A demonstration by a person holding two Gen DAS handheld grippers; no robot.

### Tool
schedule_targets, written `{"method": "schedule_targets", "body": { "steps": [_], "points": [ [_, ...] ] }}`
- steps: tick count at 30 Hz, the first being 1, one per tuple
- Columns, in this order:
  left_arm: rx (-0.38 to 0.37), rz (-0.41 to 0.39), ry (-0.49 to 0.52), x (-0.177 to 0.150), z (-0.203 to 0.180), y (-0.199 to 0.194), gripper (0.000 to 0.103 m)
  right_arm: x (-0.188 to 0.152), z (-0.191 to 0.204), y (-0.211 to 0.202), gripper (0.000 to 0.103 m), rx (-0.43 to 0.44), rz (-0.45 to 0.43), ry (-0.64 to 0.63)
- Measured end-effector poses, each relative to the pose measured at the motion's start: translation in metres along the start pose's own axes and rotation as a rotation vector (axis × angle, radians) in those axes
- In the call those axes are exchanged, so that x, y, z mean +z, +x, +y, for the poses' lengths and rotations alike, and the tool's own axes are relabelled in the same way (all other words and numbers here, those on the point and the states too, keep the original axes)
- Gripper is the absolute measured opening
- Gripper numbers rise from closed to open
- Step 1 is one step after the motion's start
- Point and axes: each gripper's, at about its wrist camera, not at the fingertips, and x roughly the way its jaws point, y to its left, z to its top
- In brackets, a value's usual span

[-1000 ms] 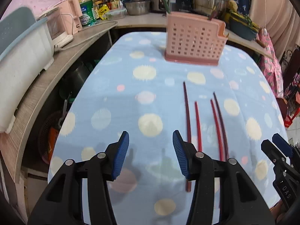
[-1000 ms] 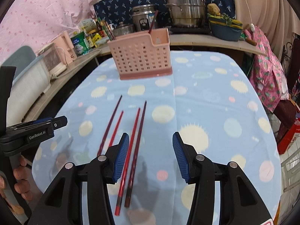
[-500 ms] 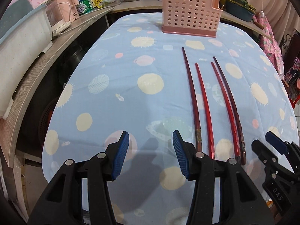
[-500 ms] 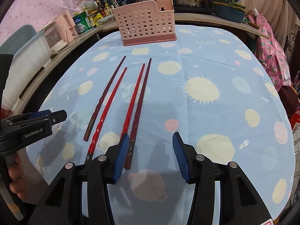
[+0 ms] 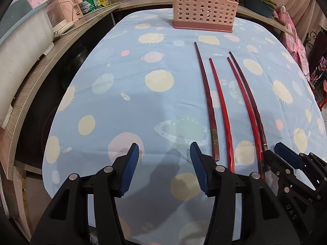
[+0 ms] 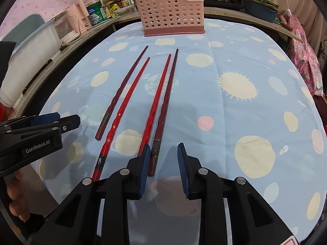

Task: Organize utensils
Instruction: 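Close left gripper on a dark-red chopstick while right gripper grasps another dark-red chopstick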

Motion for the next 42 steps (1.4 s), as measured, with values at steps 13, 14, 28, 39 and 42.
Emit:
{"method": "schedule_targets", "body": {
  "steps": [13,14,28,39,42],
  "points": [
    [-0.036,0.005,0.023,0.0,-0.013,0.003,0.055,0.001,-0.011,0.002,0.007,-0.031,-0.006,0.015],
    [-0.04,0.005,0.025,0.001,-0.014,0.003,0.056,0.001,-0.012,0.001,0.007,-0.035,-0.007,0.019],
    [-0.085,0.039,0.028,0.008,-0.031,0.021,0.057,0.001,-0.028,0.0,0.007,-0.028,-0.007,0.065],
    [-0.065,0.038,0.038,0.009,-0.031,0.026,0.043,0.0,-0.027,0.001,0.007,-0.029,-0.008,0.064],
    [-0.072,0.039,0.048,0.009,-0.032,0.024,0.026,0.001,-0.026,0.0,0.007,-0.029,-0.007,0.061]
  ]
}}
